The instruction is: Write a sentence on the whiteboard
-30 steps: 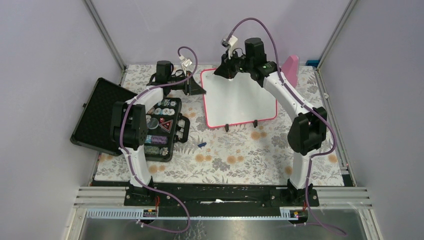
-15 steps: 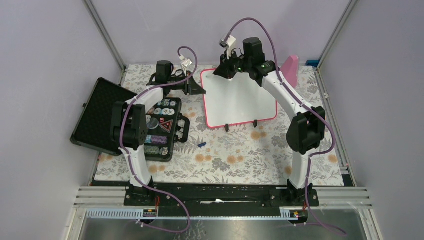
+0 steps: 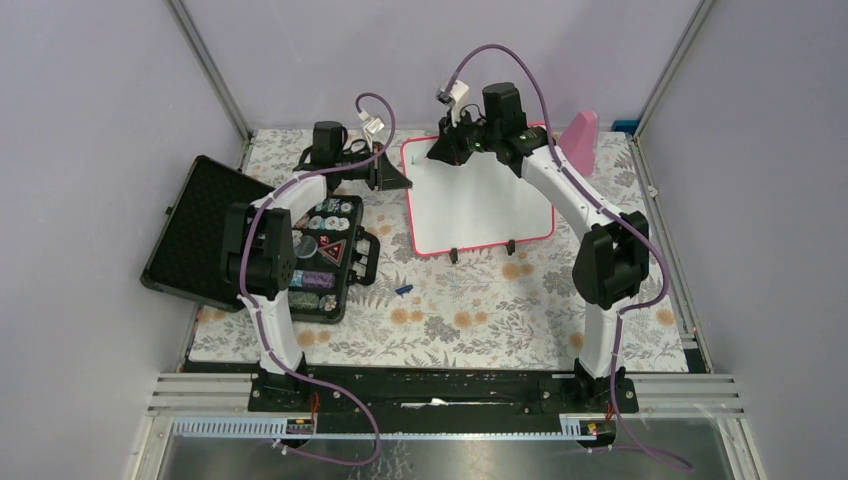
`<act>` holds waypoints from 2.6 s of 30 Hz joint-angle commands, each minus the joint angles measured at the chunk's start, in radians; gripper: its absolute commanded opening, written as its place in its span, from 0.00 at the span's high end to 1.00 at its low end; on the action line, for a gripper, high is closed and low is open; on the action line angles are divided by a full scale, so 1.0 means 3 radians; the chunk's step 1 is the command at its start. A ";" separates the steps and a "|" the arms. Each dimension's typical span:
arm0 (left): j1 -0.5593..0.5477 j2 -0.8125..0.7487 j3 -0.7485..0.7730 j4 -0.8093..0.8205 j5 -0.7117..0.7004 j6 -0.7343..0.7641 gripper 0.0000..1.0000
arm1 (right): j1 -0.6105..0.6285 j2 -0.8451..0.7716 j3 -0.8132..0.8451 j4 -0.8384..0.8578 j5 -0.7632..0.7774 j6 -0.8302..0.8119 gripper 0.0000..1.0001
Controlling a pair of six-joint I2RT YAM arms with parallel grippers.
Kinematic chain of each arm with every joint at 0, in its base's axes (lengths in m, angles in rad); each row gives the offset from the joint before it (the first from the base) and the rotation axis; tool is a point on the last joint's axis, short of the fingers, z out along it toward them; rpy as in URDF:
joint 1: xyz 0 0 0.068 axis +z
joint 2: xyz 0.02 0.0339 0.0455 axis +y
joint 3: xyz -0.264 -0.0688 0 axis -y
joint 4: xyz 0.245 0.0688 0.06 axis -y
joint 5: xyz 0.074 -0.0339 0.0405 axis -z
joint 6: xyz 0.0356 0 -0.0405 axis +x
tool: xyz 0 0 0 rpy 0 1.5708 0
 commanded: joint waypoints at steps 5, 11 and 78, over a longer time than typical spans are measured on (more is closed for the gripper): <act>-0.0072 0.0061 0.0092 -0.0025 0.0085 0.0237 1.00 | 0.0030 -0.0229 -0.0258 0.0092 0.0024 -0.0090 1.00; -0.0075 0.0073 0.0112 -0.0025 0.0084 0.0228 1.00 | 0.0030 -0.0297 -0.0425 0.0111 0.0036 -0.0125 1.00; -0.0096 0.0056 0.0102 -0.0025 0.0078 0.0196 1.00 | 0.0020 0.0044 0.0293 -0.0099 0.0291 0.0011 1.00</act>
